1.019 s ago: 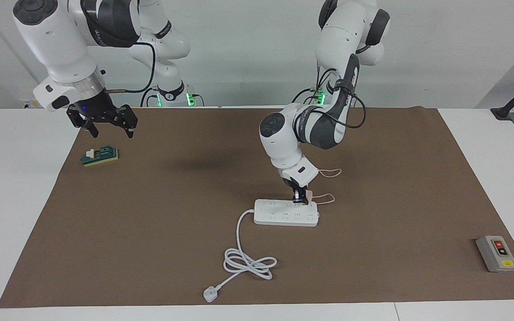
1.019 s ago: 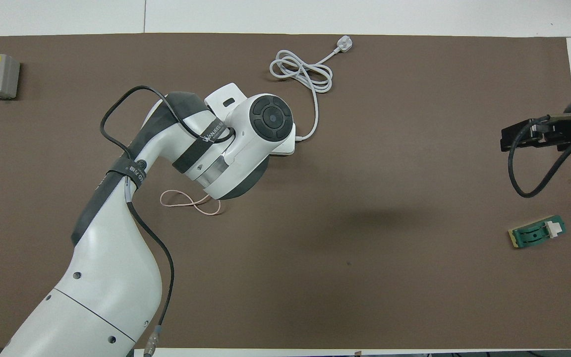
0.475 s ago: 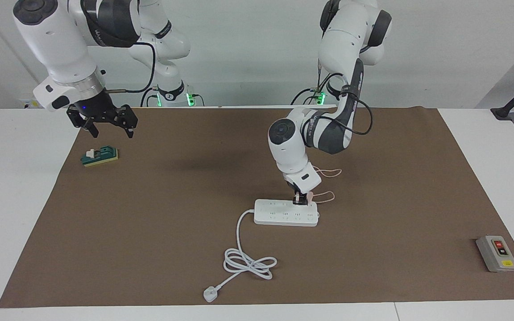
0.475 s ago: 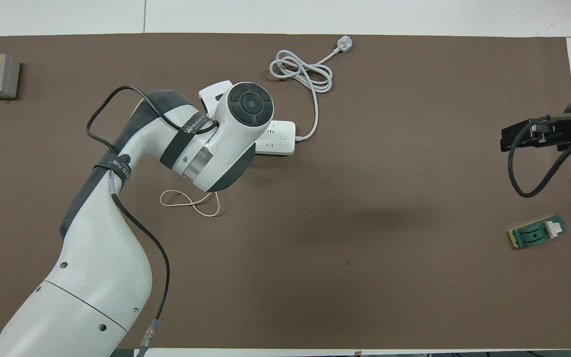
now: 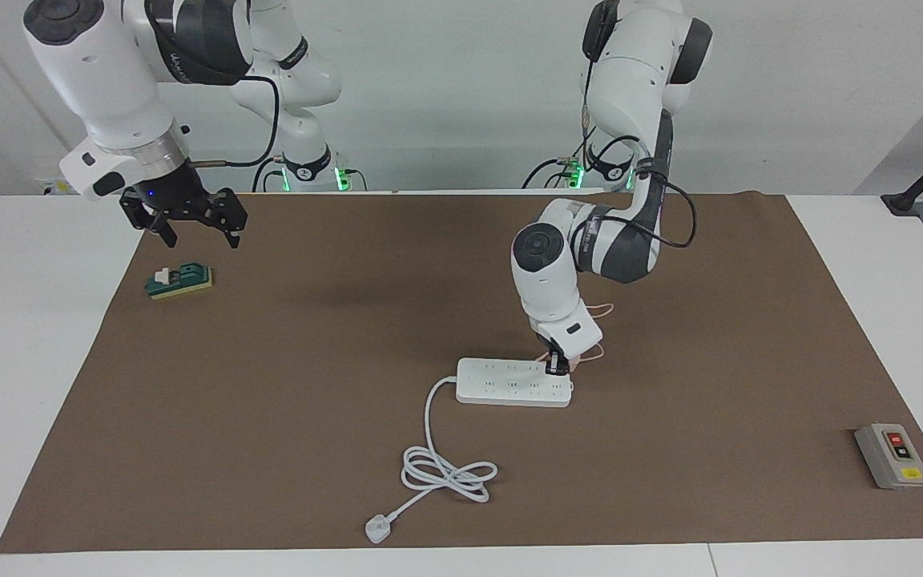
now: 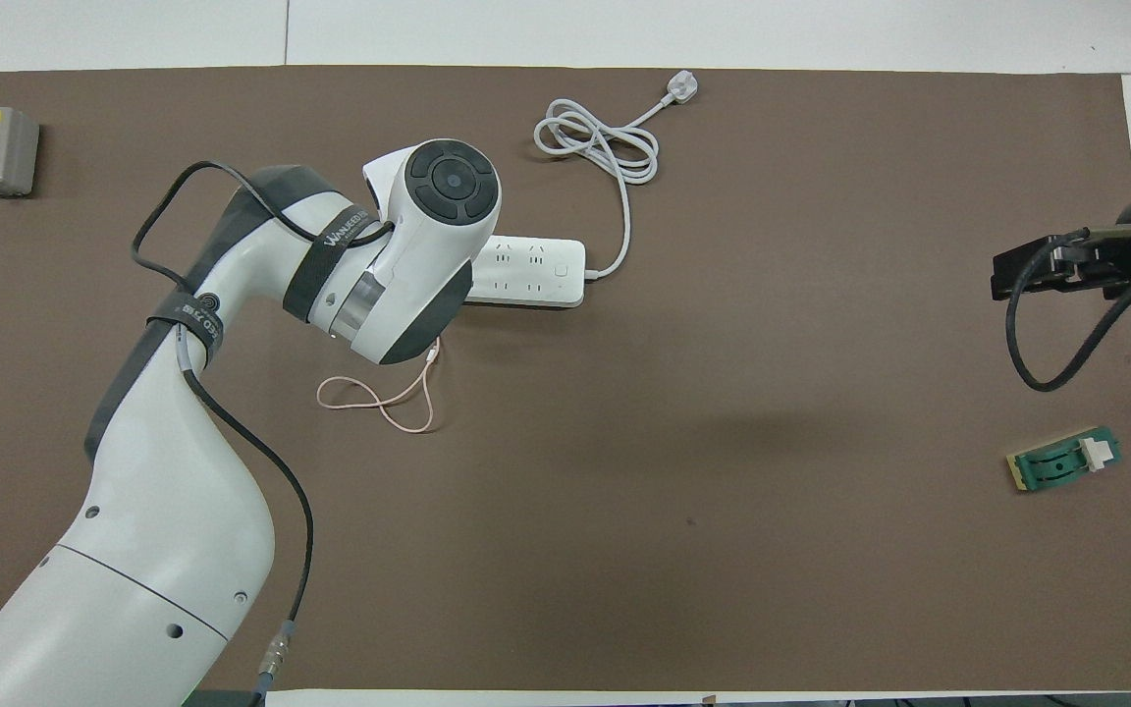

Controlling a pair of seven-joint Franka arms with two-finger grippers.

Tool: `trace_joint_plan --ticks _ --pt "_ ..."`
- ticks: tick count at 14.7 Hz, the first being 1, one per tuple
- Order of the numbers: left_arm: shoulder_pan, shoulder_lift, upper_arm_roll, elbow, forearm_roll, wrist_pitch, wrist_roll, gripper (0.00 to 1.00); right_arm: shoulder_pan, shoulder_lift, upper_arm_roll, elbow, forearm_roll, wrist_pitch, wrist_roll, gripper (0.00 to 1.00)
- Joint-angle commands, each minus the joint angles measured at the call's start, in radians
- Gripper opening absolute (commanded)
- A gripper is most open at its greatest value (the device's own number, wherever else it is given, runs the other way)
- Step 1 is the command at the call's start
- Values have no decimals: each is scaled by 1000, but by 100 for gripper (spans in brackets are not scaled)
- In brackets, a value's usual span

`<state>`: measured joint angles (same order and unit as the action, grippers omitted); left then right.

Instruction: Plug charger into power strip

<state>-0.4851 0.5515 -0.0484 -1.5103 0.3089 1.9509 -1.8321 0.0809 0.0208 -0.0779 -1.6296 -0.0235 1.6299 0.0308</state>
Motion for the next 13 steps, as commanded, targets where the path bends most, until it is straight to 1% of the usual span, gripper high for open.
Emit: trace_joint_plan --ticks 1,6,13 --pt "-3 -15 4 1 -31 10 -9 0 -13 -12 9 -6 17 -10 -11 100" --pt "-6 -9 5 2 -48 13 -93 0 -13 -13 9 -6 17 -10 -9 100" --pt "-4 -4 7 15 -42 17 -269 0 -13 -12 9 -6 17 -10 -11 100"
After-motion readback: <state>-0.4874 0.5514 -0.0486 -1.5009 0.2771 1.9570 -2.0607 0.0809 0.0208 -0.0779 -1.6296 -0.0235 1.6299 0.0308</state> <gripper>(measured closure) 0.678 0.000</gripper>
